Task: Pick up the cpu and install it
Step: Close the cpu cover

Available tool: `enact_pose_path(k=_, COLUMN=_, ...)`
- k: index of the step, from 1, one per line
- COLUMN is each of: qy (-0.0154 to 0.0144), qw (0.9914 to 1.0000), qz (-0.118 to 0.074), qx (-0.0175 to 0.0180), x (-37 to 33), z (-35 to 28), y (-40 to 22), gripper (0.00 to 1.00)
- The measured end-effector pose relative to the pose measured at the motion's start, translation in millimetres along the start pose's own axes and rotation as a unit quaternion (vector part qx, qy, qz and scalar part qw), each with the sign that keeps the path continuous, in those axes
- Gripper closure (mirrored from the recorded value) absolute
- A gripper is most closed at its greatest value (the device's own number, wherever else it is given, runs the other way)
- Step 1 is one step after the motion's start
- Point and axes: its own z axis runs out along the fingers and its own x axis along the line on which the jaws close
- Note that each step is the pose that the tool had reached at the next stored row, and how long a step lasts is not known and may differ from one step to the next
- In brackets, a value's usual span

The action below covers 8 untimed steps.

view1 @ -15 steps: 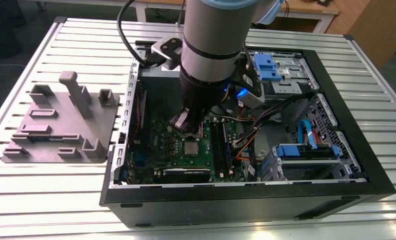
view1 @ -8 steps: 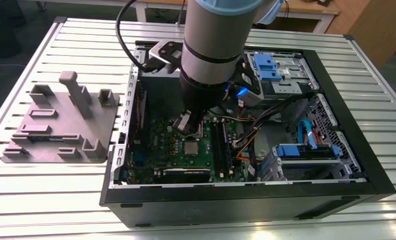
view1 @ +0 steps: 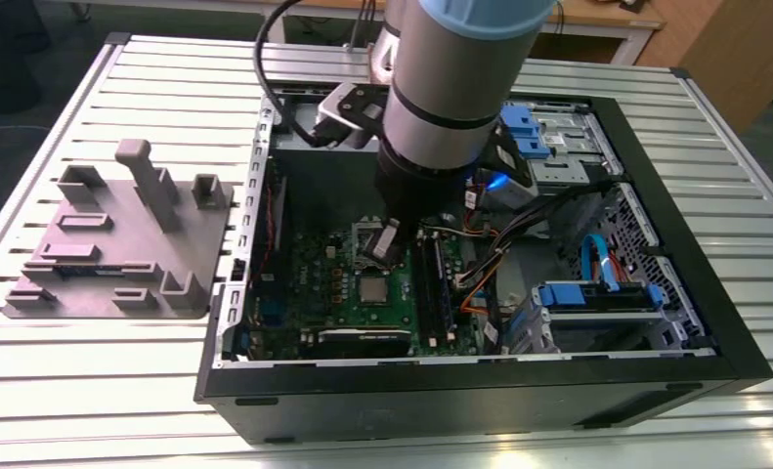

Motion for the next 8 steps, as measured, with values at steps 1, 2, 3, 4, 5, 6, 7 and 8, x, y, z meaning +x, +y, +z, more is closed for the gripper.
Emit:
enact_pose_path(k=1, qy=-0.0007, qw=1.00000, qz=-0.001, qx=-0.0006, x=-1.2, z=0.1, y=-2.1, gripper=0.89)
enact_pose_path(k=2, qy=-0.0047, qw=0.99998, qz=-0.002, qx=-0.0032, x=-1.8, z=0.2, y=-3.1, gripper=0.89)
enact_pose_path(k=3, qy=-0.0111, qw=0.99990, qz=-0.004, qx=-0.0071, x=-2.3, z=0.3, y=-3.8, gripper=0.89)
enact_pose_path(k=4, qy=-0.0179, qw=0.99975, qz=-0.006, qx=-0.0114, x=-2.6, z=0.3, y=-4.3, gripper=0.89)
enact_pose_path(k=5, qy=-0.0247, qw=0.99954, qz=-0.009, qx=-0.0156, x=-2.9, z=0.4, y=-4.8, gripper=0.89)
enact_pose_path(k=6, qy=-0.0294, qw=0.99933, qz=-0.011, qx=-0.0187, x=-3.0, z=0.6, y=-5.2, gripper=0.89)
enact_pose_path(k=7, qy=-0.0309, qw=0.99924, qz=-0.013, qx=-0.0197, x=-3.4, z=1.5, y=-5.6, gripper=0.89)
enact_pose_path(k=8, qy=-0.0306, qw=0.99920, qz=-0.016, qx=-0.0199, x=-3.6, z=2.5, y=-6.1, gripper=0.89)
